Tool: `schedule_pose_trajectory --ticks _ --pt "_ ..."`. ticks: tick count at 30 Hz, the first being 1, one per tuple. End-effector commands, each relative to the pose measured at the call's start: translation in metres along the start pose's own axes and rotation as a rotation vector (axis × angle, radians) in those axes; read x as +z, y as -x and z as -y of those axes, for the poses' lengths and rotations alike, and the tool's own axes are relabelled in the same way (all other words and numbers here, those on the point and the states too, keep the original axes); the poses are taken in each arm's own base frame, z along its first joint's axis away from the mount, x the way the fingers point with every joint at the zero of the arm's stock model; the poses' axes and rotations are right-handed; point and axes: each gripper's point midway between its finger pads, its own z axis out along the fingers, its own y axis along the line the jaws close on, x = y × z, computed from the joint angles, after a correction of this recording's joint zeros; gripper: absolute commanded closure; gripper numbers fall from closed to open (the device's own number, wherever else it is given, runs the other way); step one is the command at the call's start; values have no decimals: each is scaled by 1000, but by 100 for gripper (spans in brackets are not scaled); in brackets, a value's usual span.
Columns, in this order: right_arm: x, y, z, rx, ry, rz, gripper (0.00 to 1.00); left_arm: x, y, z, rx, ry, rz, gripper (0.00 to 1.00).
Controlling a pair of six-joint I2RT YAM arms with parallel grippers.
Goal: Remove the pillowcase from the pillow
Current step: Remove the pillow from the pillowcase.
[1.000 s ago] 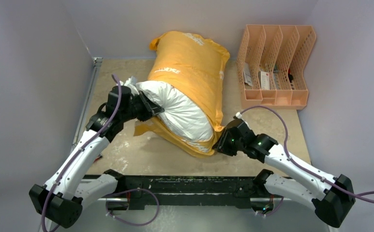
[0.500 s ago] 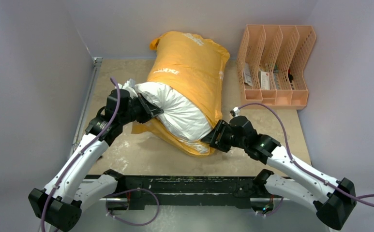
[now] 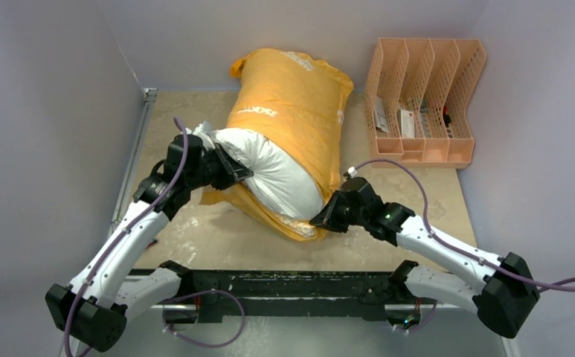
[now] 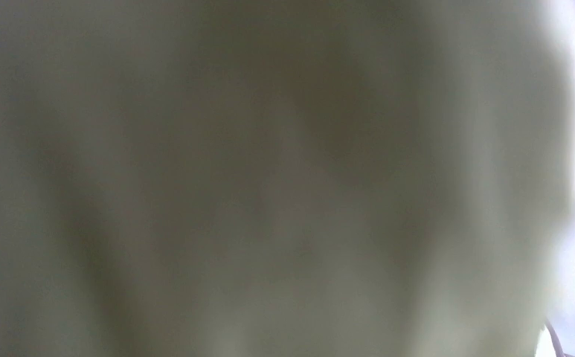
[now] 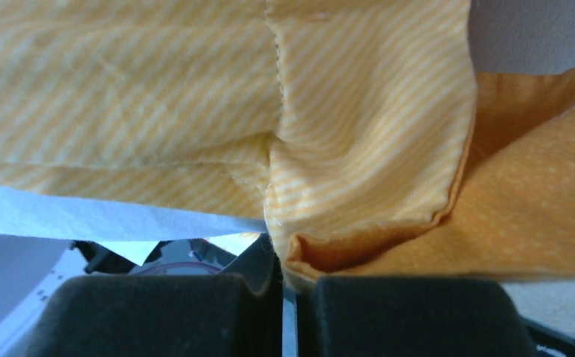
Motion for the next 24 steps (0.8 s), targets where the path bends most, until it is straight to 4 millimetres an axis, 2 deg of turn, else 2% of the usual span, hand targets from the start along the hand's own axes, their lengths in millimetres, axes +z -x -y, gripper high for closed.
schedule_pose_trajectory --ticks 1,3,7,12,16,20,24 --pt "18 -25 87 -127 -254 -95 100 -26 82 99 126 -233 257 100" --pt "21 -37 105 -162 -300 -157 100 -25 95 108 129 -230 288 100" --pt "23 -57 126 -199 -352 -287 99 -28 115 126 113 -271 352 100" --pt "31 -60 121 -296 -332 -355 96 -27 121 129 111 -262 362 100" --pt "32 -49 113 -343 -324 -321 93 -32 121 126 105 -252 374 100" --pt "21 -23 133 -344 -515 -204 92 -43 123 131 97 -267 390 100" --pt "21 -6 135 -349 -558 -113 87 -54 124 133 96 -270 407 100"
